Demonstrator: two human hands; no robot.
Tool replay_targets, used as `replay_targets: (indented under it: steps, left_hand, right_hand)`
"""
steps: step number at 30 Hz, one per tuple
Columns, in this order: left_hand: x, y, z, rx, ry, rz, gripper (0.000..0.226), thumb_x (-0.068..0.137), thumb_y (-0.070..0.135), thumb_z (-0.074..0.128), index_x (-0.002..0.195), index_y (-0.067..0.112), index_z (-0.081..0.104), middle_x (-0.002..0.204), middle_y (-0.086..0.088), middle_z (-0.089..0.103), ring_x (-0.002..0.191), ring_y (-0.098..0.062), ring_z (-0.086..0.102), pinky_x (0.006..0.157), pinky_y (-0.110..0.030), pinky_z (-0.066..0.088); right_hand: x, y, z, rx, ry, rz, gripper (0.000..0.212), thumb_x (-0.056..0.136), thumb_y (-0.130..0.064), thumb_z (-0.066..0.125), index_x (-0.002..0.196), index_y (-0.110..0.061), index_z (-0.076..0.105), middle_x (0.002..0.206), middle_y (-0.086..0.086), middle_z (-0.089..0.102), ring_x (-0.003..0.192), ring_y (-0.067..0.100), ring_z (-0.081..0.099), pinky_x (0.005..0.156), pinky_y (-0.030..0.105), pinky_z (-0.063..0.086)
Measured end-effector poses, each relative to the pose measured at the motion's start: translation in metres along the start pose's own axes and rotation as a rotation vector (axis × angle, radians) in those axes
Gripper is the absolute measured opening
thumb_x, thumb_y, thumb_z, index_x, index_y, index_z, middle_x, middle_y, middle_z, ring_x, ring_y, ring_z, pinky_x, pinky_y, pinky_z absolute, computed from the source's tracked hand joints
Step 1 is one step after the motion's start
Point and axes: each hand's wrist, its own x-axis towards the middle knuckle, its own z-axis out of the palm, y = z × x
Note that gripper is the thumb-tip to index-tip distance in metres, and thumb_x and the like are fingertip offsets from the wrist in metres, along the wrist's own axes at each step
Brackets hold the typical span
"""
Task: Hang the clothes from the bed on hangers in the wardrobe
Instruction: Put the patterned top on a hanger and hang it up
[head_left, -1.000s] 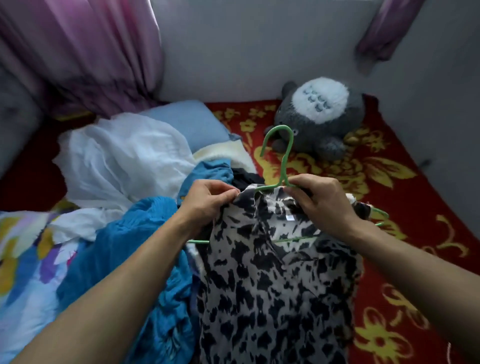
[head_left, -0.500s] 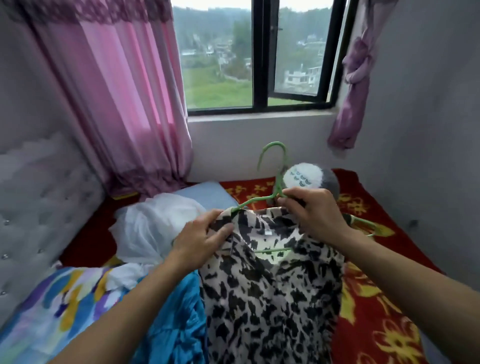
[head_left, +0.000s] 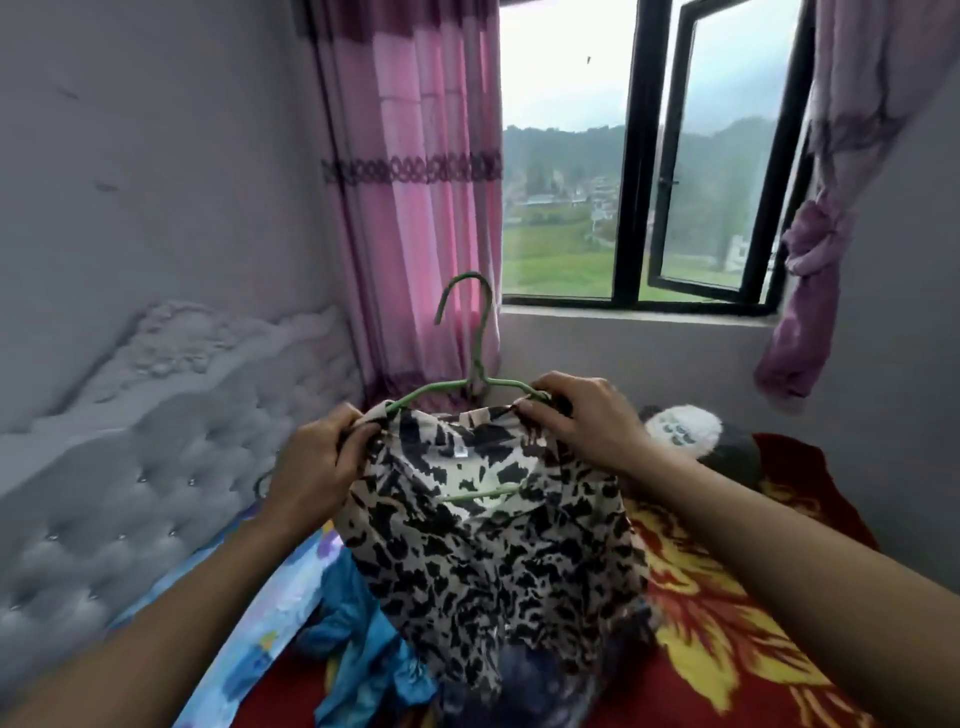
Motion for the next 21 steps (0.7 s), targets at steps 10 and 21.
replay_targets:
  steps: [10, 21]
  left_hand:
    - [-0.14, -0.007, -0.222, 0.25, 0.13, -0.332, 0.025, 0.096, 0.032, 0.052, 0.081, 0.012, 0.054, 0.065, -0.003, 0.058, 0.062, -0.022, 0.054, 0.059, -0.039, 0.042]
    - [-0.388, 0.016, -0.5, 0.539, 0.379, -0.685, 0.013, 0.089, 0.021, 0.065, 0.098, 0.012, 0.068, 0.09, -0.004, 0.063, 0.083, -0.018, 0.059, 0.074, -0.026, 0.043]
  right_hand:
    - [-0.033, -0.215, 0.023, 0.276, -0.152, -0.388, 0.036, 0.081, -0.06, 0.059, 0.085, -0.027, 0.071, 0.074, -0.009, 0.069, 0.07, 0.011, 0.064, 0.07, 0.037, 0.054]
    - [-0.142, -0.497, 0.075, 0.824, -0.784, -0.422, 0.013, 0.084, -0.019, 0.071, 0.074, -0.012, 0.075, 0.072, 0.009, 0.071, 0.065, 0.016, 0.063, 0.066, 0.03, 0.051]
